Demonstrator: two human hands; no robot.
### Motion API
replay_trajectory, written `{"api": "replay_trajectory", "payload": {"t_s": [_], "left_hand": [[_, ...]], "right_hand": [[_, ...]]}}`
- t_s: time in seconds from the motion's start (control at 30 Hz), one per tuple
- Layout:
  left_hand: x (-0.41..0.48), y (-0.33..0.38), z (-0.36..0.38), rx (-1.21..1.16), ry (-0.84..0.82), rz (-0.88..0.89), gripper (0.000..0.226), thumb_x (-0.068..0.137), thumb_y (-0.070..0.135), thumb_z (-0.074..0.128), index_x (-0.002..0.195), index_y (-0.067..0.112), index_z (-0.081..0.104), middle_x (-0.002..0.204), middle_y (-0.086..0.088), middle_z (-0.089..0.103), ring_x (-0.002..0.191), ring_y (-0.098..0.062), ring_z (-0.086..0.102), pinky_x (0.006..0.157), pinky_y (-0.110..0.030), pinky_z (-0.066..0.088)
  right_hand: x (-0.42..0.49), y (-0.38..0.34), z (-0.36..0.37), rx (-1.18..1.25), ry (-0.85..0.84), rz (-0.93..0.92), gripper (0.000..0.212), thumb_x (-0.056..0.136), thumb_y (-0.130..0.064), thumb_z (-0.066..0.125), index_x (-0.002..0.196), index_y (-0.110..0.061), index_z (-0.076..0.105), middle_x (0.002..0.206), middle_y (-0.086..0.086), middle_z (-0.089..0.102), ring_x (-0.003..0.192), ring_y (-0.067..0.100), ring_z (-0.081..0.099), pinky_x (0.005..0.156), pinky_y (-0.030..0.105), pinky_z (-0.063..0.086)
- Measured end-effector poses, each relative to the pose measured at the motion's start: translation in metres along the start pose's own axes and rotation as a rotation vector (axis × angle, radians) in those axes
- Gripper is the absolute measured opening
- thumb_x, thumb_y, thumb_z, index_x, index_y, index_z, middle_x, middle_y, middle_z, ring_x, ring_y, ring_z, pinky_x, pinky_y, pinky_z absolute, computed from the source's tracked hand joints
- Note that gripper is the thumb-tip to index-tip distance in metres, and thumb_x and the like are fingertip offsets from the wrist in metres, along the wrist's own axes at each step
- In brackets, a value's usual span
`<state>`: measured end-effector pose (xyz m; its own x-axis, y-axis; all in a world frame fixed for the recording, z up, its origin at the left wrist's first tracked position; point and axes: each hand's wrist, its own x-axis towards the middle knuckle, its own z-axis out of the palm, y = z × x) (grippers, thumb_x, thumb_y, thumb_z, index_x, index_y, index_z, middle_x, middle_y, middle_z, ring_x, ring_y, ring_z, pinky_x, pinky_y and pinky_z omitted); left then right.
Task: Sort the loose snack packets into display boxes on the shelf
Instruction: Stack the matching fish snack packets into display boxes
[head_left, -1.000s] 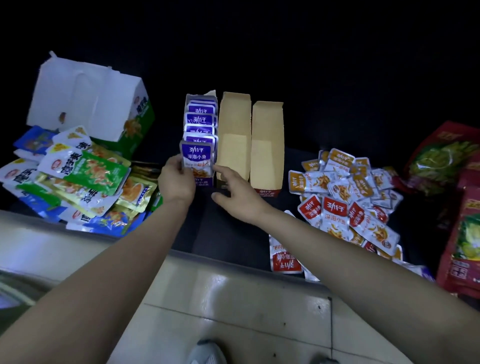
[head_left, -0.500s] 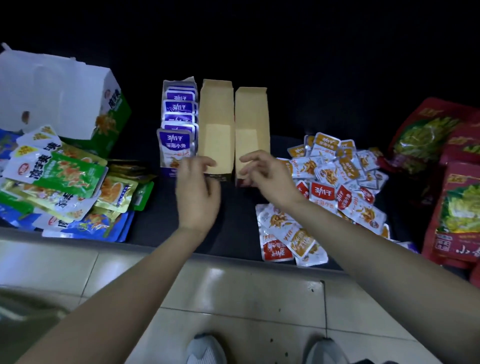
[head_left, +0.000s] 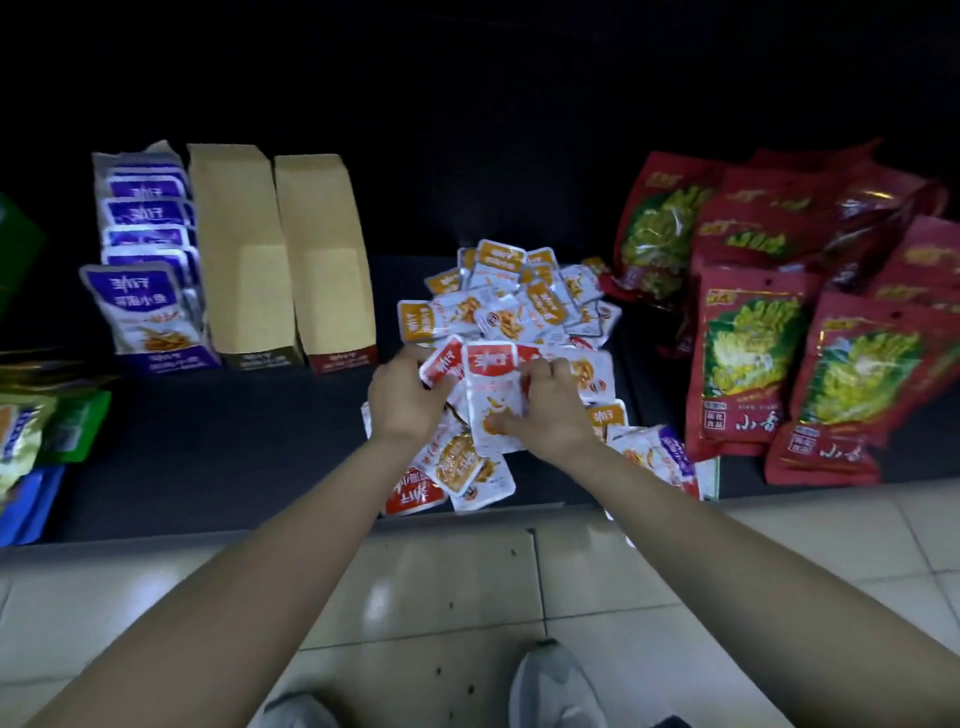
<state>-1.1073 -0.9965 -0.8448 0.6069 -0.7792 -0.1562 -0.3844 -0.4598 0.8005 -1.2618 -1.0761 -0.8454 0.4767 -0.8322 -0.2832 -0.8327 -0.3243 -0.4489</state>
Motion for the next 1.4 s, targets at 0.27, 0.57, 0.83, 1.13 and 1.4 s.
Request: {"api": "replay_trajectory", "payload": {"t_s": [0.27, 0.57, 0.83, 1.13, 1.4], "left_hand": [[-0.002, 0.006, -0.018, -0.485, 0.092, -0.144, 0.011, 0.096, 0.011, 0.058, 0.101, 0.018, 0.053, 0.094, -0.003, 0.064, 0.086, -0.026, 0.066, 0.072, -0.047, 0.058], [-0.01, 0.025, -0.002, -0.806, -0.166, -0.277, 0.052, 0.084, 0.03, 0.072, 0.128, 0.008, 0.053, 0.115, -0.009, 0.07, 0.103, -0.025, 0.069, 0.084, -0.042, 0.058], [-0.009, 0.006, -0.005, -0.618, -0.06, -0.328, 0.039, 0.087, 0.011, 0.071, 0.122, 0.009, 0.054, 0.114, -0.006, 0.068, 0.104, -0.021, 0.067, 0.09, -0.041, 0.054], [-0.016, 0.004, -0.009, -0.625, -0.094, -0.293, 0.027, 0.093, 0.014, 0.064, 0.115, 0.021, 0.051, 0.106, 0.002, 0.065, 0.099, -0.016, 0.064, 0.08, -0.03, 0.051], [-0.021, 0.01, -0.005, -0.658, -0.11, -0.302, 0.023, 0.096, 0.019, 0.06, 0.117, 0.018, 0.052, 0.106, -0.001, 0.068, 0.098, -0.019, 0.067, 0.083, -0.035, 0.056]], "right_hand": [[0.016, 0.003, -0.025, 0.755, -0.12, 0.044, 0.027, 0.093, -0.013, 0.064, 0.111, -0.017, 0.045, 0.111, 0.028, 0.062, 0.104, 0.042, 0.061, 0.092, 0.053, 0.051], [0.004, -0.014, -0.019, 0.751, -0.264, -0.074, 0.028, 0.091, -0.016, 0.067, 0.113, -0.014, 0.05, 0.079, 0.017, 0.066, 0.071, 0.021, 0.064, 0.069, 0.03, 0.052], [0.021, 0.013, -0.028, 0.033, 0.035, -0.103, 0.059, 0.088, -0.009, 0.063, 0.142, -0.019, 0.043, 0.143, 0.003, 0.045, 0.133, 0.026, 0.035, 0.11, 0.039, 0.03], [0.027, 0.021, -0.025, 0.115, 0.328, -0.097, 0.044, 0.082, -0.025, 0.076, 0.121, -0.014, 0.058, 0.118, -0.001, 0.057, 0.117, 0.021, 0.045, 0.089, 0.027, 0.021], [0.022, -0.004, -0.046, 0.974, 0.041, 0.032, 0.016, 0.091, -0.017, 0.068, 0.098, -0.017, 0.053, 0.098, 0.008, 0.065, 0.097, 0.021, 0.064, 0.086, 0.029, 0.051]]}}
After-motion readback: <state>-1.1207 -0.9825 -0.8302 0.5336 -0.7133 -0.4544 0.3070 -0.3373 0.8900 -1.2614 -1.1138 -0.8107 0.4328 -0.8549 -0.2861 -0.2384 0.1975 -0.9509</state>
